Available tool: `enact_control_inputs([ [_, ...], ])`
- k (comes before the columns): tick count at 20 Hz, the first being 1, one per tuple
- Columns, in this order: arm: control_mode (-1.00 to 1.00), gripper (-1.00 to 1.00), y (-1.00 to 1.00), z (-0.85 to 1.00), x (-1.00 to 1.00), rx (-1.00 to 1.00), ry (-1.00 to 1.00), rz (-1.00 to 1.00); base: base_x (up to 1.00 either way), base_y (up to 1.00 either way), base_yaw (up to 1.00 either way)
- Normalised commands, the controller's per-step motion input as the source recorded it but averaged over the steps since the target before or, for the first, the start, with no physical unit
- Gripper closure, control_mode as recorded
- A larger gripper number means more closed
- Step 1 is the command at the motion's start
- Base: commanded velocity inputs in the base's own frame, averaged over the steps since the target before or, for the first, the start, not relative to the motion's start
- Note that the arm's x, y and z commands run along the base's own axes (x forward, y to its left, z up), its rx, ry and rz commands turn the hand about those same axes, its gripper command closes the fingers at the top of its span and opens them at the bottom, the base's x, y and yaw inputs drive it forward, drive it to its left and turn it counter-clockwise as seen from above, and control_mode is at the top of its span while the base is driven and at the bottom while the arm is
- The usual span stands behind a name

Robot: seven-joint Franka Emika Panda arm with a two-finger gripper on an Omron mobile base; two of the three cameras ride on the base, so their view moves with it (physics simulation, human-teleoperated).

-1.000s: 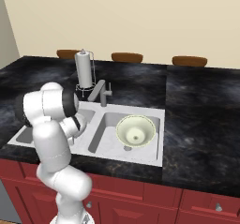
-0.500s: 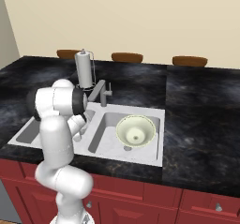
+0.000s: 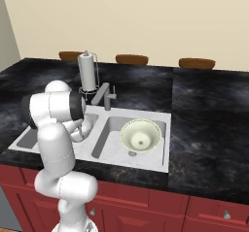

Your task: Place the bowl in the left basin and the bowl in the right basin of the sink.

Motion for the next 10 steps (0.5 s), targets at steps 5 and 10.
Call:
enact_control_inputs([
  [5,-1.0,-1.0,0.0,0.14,-0.13,-0.01,0.0,-0.01,0.0,0.0,0.0],
  [10,-1.0,-1.0,0.0,0.29,-0.25,0.0,0.0,0.0,0.0,0.0,0.0],
])
